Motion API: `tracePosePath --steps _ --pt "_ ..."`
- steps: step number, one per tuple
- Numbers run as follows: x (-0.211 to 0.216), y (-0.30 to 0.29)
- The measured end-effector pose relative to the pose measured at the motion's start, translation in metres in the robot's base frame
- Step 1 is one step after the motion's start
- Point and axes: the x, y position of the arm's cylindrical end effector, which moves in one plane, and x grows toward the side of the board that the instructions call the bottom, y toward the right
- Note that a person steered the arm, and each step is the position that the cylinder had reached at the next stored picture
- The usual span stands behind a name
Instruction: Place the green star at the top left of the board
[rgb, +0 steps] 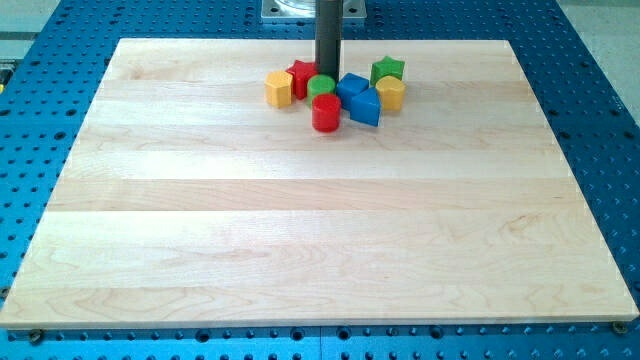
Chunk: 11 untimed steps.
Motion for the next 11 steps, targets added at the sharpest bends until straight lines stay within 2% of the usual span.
tracePosePath --steps 1,3,4,5,6,7,8,10,11 --pt "0.003 0.006" --pt "0.006 0.107" --pt "-0.036 0.114" --pt "-0.049 0.027" --pt "-0.032 0.048" --pt "-0.074 0.075" --pt "-0.099 0.053" --pt "-0.068 -0.085" --pt "-0.068 -0.084"
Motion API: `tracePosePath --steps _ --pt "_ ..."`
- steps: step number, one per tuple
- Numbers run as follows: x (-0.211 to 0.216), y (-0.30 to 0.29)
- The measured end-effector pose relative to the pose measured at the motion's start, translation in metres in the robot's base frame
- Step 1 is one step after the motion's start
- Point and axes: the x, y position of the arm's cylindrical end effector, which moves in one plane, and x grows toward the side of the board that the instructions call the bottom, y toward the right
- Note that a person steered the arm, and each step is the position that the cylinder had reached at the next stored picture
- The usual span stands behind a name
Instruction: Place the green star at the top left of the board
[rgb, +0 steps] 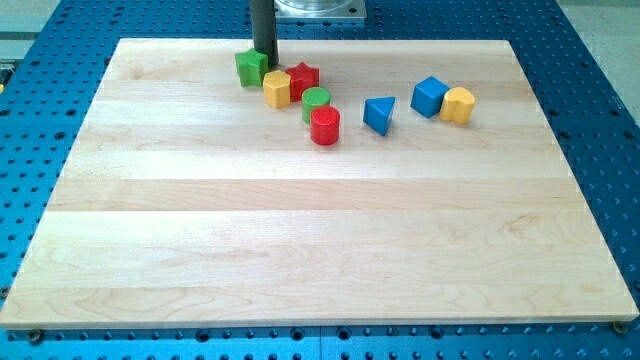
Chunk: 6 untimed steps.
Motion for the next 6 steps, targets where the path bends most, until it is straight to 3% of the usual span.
tracePosePath --steps 4,5,6 --pt "-0.004 0.011" --pt "0.027 0.039" --pt "0.032 0.032"
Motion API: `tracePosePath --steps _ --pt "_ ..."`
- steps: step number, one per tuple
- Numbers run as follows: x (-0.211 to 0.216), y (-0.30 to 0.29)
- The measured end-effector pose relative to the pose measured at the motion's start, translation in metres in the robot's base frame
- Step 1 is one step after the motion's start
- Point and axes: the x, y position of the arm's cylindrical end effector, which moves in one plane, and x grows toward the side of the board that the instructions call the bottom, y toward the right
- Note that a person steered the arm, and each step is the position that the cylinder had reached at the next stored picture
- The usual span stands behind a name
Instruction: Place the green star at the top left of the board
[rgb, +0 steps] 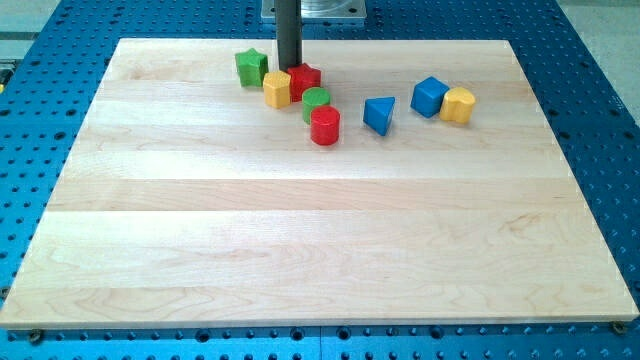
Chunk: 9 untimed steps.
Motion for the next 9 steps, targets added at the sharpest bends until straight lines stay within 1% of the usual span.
tracePosePath --steps 1,2,3,4,5,6,7,9 --pt "0.016 -0.052" --pt "0.015 -0.092" --pt "0.013 -0.097" --pt "-0.007 -0.05" --pt "-0.011 -0.111" --pt "-0.021 -0.156" --pt "-0.021 -0.108" --pt "-0.028 -0.084"
